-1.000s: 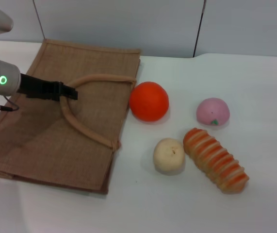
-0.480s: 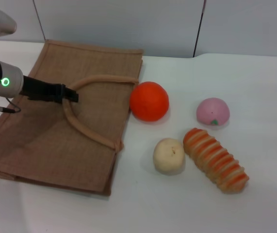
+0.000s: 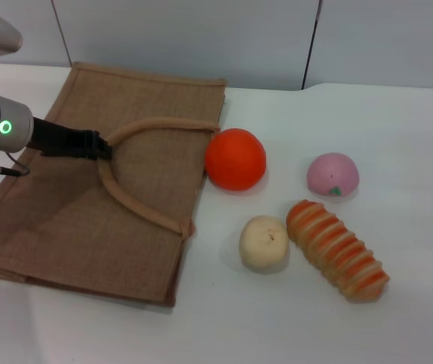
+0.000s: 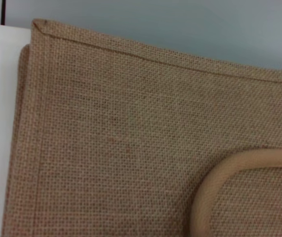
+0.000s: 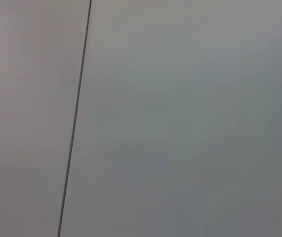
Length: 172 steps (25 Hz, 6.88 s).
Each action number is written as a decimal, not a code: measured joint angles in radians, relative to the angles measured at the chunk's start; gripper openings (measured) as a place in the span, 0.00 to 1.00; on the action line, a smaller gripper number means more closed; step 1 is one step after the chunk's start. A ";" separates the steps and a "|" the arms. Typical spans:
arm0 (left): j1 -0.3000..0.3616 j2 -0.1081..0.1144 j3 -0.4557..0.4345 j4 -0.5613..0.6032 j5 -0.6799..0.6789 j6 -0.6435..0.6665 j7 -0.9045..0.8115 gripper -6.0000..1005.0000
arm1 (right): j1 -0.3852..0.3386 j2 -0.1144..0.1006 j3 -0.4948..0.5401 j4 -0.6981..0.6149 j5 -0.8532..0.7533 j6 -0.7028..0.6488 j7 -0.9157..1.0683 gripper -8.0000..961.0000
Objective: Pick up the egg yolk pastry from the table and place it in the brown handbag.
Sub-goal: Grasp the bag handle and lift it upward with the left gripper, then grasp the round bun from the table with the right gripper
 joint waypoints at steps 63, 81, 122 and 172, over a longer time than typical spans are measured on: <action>0.211 -0.028 -0.015 -0.066 -1.013 -0.296 0.832 0.14 | 0.315 -0.028 -0.438 -0.297 -0.580 0.090 0.510 0.92; 0.217 -0.023 -0.015 -0.066 -1.060 -0.334 0.827 0.13 | 0.377 -0.019 -0.826 -0.285 -0.581 0.125 0.751 0.92; 0.219 -0.018 -0.015 -0.066 -1.075 -0.332 0.822 0.13 | 0.506 -0.009 -0.930 -0.040 -0.569 0.599 0.814 0.91; 0.235 -0.014 -0.015 -0.066 -1.087 -0.470 0.813 0.13 | 0.494 -0.010 -0.853 -0.142 -0.448 0.345 0.659 0.53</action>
